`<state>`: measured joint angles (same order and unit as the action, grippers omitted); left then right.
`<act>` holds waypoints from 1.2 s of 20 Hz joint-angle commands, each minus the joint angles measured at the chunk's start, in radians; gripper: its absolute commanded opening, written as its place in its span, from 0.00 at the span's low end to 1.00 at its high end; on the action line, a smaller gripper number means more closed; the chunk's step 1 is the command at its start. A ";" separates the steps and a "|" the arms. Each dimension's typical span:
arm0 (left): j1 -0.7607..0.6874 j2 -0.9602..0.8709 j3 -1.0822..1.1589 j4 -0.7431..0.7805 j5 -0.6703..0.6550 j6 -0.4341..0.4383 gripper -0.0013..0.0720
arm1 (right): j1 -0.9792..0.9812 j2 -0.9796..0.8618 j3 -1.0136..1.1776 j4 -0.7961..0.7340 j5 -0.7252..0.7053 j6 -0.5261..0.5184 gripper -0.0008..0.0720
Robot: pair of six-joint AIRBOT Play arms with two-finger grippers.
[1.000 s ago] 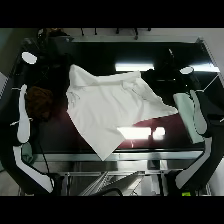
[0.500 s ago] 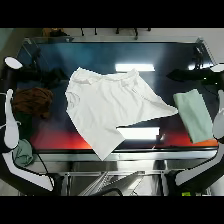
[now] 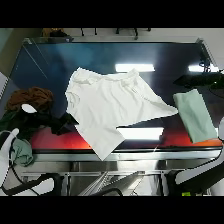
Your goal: Fold the shirts.
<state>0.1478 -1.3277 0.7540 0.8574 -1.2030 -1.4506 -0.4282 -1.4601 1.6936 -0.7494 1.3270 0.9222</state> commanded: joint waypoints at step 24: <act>0.252 -0.140 0.331 0.215 0.016 0.117 0.04 | -0.011 0.118 -0.559 0.045 0.178 -0.021 0.54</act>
<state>0.3809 -1.4677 1.0790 1.0630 -1.1748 -1.3533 -0.4397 -1.3945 1.2816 -0.7048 1.4788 0.9237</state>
